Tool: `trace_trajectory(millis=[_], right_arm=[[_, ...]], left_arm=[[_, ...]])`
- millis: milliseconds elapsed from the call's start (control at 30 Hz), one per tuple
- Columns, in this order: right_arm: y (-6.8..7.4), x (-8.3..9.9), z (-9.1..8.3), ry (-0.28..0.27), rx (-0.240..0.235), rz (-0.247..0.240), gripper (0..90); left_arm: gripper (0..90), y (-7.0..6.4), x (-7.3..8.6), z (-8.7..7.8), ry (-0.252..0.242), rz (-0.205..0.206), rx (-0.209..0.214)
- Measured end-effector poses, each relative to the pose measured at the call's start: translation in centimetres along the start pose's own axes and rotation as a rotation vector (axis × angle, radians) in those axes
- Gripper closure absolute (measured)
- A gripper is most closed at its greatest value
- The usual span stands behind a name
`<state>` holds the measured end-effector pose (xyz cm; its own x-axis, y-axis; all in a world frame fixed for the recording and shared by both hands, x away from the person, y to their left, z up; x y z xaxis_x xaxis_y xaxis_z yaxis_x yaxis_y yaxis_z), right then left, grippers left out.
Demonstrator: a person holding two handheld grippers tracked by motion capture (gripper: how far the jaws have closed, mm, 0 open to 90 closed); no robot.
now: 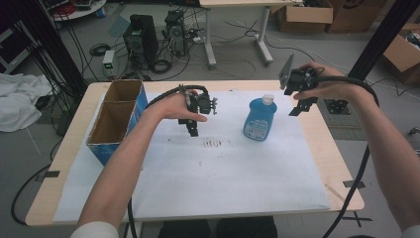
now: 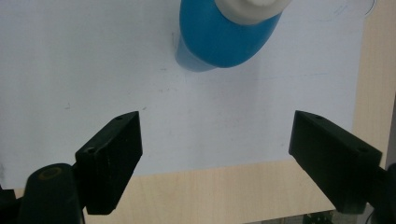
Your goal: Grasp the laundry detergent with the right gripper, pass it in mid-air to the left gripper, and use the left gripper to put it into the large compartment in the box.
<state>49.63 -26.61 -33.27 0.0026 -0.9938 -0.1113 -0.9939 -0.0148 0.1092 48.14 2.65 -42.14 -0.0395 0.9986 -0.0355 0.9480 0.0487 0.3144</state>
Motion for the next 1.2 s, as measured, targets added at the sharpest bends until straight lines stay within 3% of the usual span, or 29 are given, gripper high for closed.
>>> trace_trajectory(millis=[400, 1200], right_arm=[[0.1, -0.3, 0.4, -0.016, -0.016, 0.003, 16.9], [0.2, -0.9, 3.1, -0.138, -0.047, 0.135, 16.5]], left_arm=[[18.0, 0.0, 0.1, -0.1, -0.002, 0.003, -0.001], [18.0, -0.1, 0.1, 0.1, -0.005, 0.003, 0.002]])
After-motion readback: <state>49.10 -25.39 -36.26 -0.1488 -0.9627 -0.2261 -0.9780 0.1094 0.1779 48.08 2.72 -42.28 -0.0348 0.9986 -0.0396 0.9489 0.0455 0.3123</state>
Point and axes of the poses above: each handheld gripper's, and its own axes: z roughly forward along the jaws, x roughly out of its underside, y roughly to its left, the point moved 9 cm from there along z, roughly forward along the jaws, and after that the axes turned 14 degrees about -x, right-handed, at the moved point
